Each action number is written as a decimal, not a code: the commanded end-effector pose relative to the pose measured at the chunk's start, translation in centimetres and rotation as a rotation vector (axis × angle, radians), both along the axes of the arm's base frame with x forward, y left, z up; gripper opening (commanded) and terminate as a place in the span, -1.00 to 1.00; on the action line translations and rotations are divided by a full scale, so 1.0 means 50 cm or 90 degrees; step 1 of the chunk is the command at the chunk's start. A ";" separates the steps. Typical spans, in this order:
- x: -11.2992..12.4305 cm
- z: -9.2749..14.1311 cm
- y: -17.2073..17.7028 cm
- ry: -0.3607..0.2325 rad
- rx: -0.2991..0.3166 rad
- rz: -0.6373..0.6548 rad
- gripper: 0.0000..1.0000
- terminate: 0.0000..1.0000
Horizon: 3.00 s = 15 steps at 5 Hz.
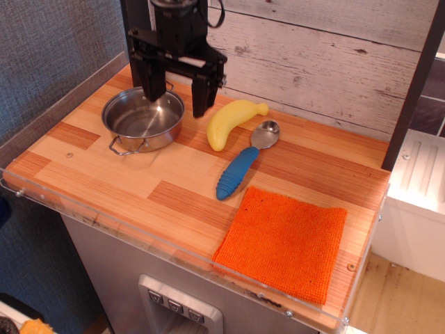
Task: Put the spoon to the left of the pot.
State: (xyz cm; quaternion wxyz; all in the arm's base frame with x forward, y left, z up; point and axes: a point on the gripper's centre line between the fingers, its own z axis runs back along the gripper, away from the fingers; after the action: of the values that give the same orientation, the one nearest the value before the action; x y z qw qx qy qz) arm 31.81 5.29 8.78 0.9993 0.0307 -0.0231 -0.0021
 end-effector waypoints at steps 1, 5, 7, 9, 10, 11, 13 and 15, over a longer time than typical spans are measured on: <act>-0.007 -0.006 -0.078 -0.018 0.004 -0.041 1.00 -1.00; -0.030 -0.081 -0.078 0.012 0.025 0.042 1.00 -1.00; -0.019 -0.103 -0.094 0.009 0.019 0.077 1.00 -1.00; 0.003 -0.081 -0.117 -0.029 0.019 0.097 1.00 -1.00; 0.012 -0.088 -0.118 -0.030 0.033 0.098 1.00 -1.00; 0.019 -0.120 -0.119 -0.006 0.043 0.095 1.00 -1.00; 0.023 -0.149 -0.125 0.010 0.055 0.087 -1.00 -1.00; 0.033 -0.083 -0.133 -0.032 0.028 0.051 -1.00 -1.00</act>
State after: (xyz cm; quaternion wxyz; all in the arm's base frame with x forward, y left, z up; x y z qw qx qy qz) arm 32.82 -1.69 2.85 0.9978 0.0531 -0.0175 0.0354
